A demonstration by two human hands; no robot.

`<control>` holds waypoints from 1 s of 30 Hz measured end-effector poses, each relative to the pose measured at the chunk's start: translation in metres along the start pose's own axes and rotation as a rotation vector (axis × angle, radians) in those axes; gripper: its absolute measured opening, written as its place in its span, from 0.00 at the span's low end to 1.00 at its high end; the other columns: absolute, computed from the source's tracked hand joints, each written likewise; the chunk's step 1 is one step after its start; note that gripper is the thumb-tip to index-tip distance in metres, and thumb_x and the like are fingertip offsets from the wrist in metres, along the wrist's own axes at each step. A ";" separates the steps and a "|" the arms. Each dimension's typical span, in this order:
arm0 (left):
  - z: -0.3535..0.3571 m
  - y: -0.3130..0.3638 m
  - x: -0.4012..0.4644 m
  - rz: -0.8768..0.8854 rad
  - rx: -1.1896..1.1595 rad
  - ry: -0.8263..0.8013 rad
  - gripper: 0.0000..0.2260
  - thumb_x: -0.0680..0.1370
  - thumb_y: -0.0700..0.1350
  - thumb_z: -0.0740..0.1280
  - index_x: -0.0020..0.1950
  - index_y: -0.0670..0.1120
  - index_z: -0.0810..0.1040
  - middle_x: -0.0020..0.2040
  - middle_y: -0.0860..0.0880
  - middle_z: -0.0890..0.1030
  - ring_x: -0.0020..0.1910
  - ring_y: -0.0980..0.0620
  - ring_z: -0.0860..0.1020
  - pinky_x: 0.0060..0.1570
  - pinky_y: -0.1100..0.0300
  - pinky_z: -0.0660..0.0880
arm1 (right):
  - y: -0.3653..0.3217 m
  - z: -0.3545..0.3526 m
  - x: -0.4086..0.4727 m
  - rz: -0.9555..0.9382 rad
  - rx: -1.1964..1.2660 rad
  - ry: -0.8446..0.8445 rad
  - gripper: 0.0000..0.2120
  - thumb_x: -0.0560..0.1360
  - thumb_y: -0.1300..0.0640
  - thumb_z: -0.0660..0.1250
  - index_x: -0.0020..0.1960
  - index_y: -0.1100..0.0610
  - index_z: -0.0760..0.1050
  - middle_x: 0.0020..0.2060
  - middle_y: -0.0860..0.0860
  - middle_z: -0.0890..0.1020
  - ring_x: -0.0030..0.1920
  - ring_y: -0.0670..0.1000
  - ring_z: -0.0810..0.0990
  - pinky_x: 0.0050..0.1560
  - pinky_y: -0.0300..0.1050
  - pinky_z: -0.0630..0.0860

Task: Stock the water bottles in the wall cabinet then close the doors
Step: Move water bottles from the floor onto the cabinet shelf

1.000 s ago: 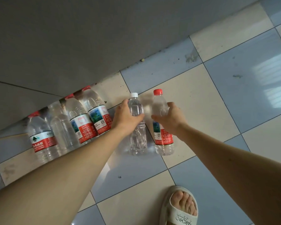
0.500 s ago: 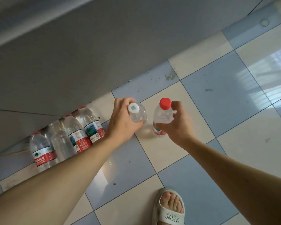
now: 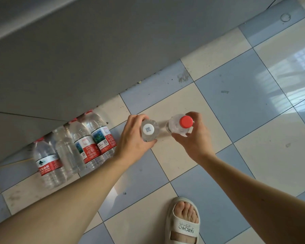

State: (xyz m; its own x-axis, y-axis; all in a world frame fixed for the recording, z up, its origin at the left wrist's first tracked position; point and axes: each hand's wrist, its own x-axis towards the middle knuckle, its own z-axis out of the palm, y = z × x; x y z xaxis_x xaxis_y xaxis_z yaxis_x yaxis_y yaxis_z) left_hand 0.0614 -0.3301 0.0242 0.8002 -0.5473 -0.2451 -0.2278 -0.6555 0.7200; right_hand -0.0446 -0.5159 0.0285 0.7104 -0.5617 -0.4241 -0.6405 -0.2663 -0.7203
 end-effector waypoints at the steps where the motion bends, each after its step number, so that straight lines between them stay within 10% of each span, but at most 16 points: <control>1: 0.002 0.000 0.001 -0.017 0.000 0.011 0.31 0.63 0.44 0.83 0.61 0.49 0.74 0.56 0.55 0.70 0.52 0.56 0.75 0.46 0.80 0.66 | 0.001 0.001 0.002 0.003 -0.004 -0.019 0.34 0.67 0.55 0.81 0.66 0.48 0.66 0.54 0.41 0.76 0.53 0.49 0.77 0.49 0.48 0.78; 6: 0.020 -0.006 0.001 -0.097 -0.039 0.095 0.29 0.62 0.45 0.83 0.59 0.51 0.74 0.54 0.56 0.74 0.53 0.52 0.76 0.46 0.76 0.68 | 0.014 0.009 0.014 0.085 0.056 -0.090 0.38 0.66 0.58 0.82 0.69 0.48 0.67 0.55 0.40 0.77 0.54 0.47 0.77 0.45 0.33 0.69; 9: 0.027 -0.006 0.001 -0.181 -0.106 0.120 0.28 0.63 0.48 0.82 0.56 0.59 0.71 0.50 0.58 0.79 0.51 0.53 0.77 0.45 0.67 0.72 | 0.017 0.013 0.024 0.098 0.106 -0.120 0.33 0.65 0.64 0.81 0.65 0.48 0.73 0.51 0.39 0.80 0.52 0.46 0.80 0.52 0.42 0.75; 13: 0.028 -0.001 -0.005 -0.238 -0.144 0.133 0.25 0.64 0.49 0.81 0.56 0.56 0.75 0.45 0.59 0.81 0.43 0.59 0.77 0.38 0.78 0.68 | 0.010 0.013 0.020 0.175 0.237 -0.101 0.32 0.64 0.66 0.81 0.63 0.48 0.76 0.49 0.39 0.82 0.50 0.40 0.80 0.48 0.39 0.76; 17: 0.015 0.006 -0.022 -0.314 -0.217 0.114 0.27 0.65 0.45 0.82 0.60 0.52 0.76 0.50 0.54 0.83 0.49 0.51 0.81 0.48 0.62 0.79 | -0.009 0.005 -0.003 0.192 0.277 -0.115 0.31 0.65 0.65 0.82 0.62 0.47 0.76 0.51 0.42 0.83 0.53 0.45 0.81 0.49 0.39 0.76; 30: -0.175 0.131 -0.100 -0.388 -0.509 0.203 0.31 0.56 0.55 0.82 0.57 0.55 0.77 0.49 0.58 0.84 0.50 0.57 0.83 0.51 0.64 0.78 | -0.186 -0.091 -0.125 0.052 0.148 -0.124 0.34 0.66 0.57 0.83 0.69 0.48 0.73 0.57 0.44 0.80 0.59 0.50 0.76 0.59 0.47 0.68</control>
State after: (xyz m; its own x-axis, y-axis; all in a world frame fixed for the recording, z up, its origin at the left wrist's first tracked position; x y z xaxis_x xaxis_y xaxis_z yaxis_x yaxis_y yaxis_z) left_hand 0.0482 -0.2700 0.2569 0.8712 -0.1804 -0.4565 0.3472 -0.4310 0.8329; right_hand -0.0409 -0.4673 0.2656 0.7138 -0.4686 -0.5204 -0.6337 -0.1160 -0.7648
